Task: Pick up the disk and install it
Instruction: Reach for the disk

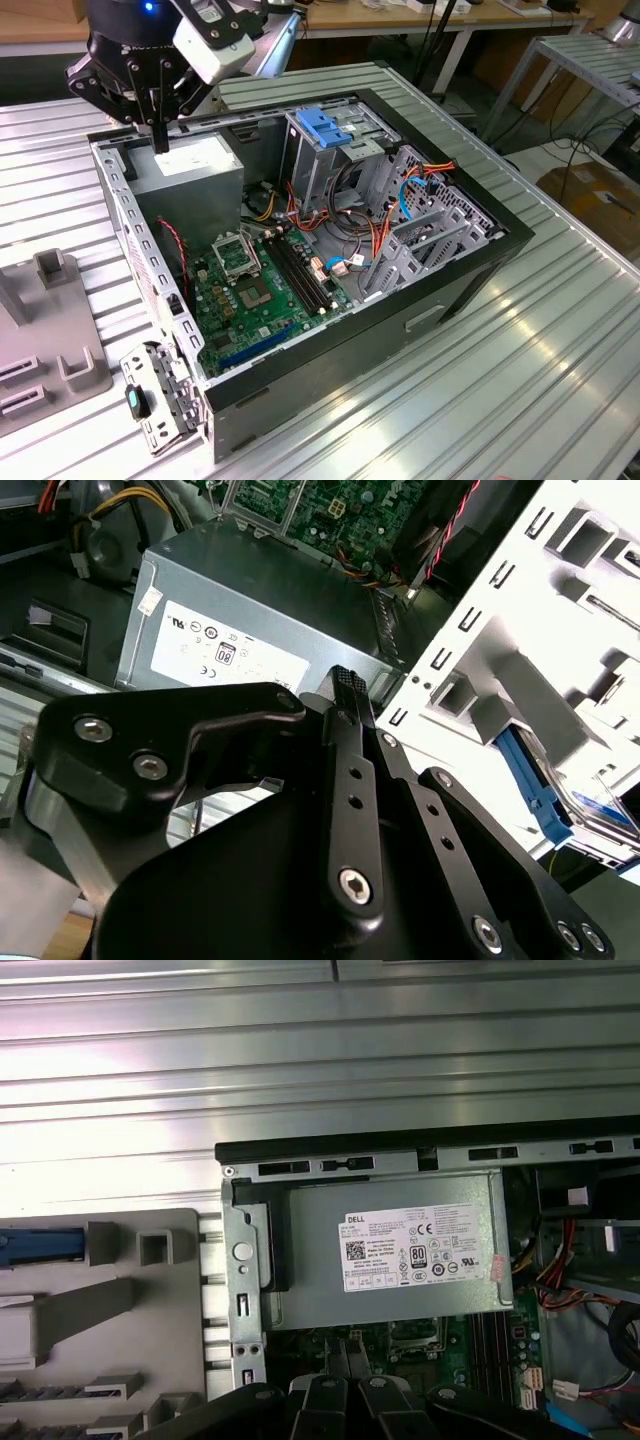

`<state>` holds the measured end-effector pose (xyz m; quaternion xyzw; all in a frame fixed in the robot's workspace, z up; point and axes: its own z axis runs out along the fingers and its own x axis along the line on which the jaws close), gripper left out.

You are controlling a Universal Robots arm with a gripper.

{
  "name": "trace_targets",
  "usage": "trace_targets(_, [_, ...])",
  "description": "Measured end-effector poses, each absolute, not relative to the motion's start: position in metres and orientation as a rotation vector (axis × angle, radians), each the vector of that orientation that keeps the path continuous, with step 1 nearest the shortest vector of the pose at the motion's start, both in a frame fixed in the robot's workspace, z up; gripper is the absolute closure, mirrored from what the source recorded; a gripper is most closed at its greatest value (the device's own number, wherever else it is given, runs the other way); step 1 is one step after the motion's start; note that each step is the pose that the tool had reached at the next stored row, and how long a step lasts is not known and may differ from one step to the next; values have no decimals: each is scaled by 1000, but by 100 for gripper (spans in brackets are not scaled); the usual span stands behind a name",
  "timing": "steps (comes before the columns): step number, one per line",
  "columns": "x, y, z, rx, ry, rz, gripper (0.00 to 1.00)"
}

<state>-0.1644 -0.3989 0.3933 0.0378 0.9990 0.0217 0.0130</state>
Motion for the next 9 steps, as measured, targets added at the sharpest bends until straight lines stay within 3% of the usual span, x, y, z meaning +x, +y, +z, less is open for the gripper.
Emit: trace_targets(9, [-166,-399,393,118,3112,68,89])
